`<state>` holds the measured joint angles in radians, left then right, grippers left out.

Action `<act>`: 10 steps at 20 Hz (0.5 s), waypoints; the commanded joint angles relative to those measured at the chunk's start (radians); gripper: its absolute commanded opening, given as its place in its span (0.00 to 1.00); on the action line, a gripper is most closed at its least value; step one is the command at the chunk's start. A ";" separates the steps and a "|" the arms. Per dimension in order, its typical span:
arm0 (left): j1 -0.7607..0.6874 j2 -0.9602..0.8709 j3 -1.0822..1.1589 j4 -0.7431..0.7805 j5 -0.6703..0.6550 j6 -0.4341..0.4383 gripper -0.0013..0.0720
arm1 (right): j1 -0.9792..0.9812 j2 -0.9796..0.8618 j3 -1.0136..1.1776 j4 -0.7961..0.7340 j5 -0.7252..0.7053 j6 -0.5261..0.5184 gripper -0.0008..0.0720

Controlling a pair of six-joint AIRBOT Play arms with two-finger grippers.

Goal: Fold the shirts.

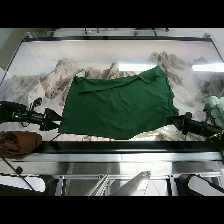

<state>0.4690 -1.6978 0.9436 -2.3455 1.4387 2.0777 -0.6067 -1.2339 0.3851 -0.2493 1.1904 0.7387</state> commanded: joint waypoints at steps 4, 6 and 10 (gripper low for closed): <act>-0.111 -0.003 -0.077 -0.091 -0.113 0.065 0.68 | 0.000 0.001 0.001 0.005 0.019 -0.010 0.05; -0.146 -0.003 -0.076 -0.090 -0.118 0.065 0.47 | 0.000 0.001 0.001 0.004 0.019 -0.010 0.05; -0.164 0.000 -0.069 -0.085 -0.021 0.087 0.05 | -0.001 0.002 0.001 0.004 0.040 -0.011 0.05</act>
<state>0.3229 -1.6997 0.8726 -2.4222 1.3430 2.1494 -0.6067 -1.2335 0.3851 -0.2451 1.2129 0.7280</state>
